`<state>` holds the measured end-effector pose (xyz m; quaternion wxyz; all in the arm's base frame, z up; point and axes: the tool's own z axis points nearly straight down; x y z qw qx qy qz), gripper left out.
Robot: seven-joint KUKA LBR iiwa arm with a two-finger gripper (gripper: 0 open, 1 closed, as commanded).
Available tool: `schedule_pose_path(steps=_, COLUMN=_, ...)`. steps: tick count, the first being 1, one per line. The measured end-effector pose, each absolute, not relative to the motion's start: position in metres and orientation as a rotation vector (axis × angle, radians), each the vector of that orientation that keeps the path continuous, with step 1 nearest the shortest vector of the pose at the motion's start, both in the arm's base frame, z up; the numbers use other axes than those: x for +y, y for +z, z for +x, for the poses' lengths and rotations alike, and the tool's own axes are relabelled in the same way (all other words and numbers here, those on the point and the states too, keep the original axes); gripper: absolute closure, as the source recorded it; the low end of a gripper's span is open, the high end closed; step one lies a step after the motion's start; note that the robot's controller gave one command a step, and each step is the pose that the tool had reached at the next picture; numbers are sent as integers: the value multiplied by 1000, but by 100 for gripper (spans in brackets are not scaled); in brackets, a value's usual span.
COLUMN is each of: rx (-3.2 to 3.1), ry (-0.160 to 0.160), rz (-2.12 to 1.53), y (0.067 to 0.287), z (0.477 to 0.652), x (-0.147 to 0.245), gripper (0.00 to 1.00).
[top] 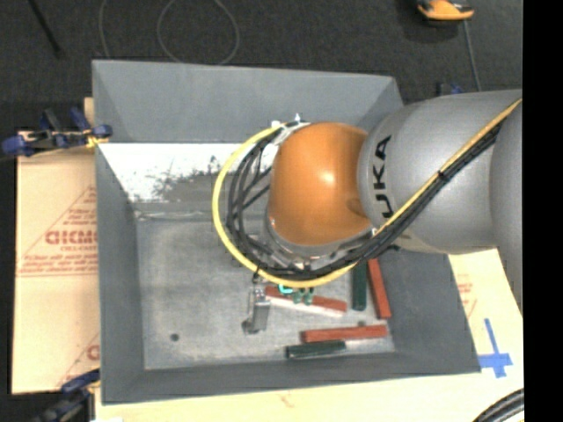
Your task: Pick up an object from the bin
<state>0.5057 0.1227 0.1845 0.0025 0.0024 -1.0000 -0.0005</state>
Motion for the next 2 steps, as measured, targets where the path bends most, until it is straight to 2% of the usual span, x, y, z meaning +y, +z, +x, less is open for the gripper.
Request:
schedule_pose_path(steps=1, rx=-3135, ry=4, rz=151, y=66, z=518, x=56, gripper=0)
schedule_pose_path(steps=2, rx=-3058, ry=3, rz=739, y=75, z=493, x=-7, gripper=0)
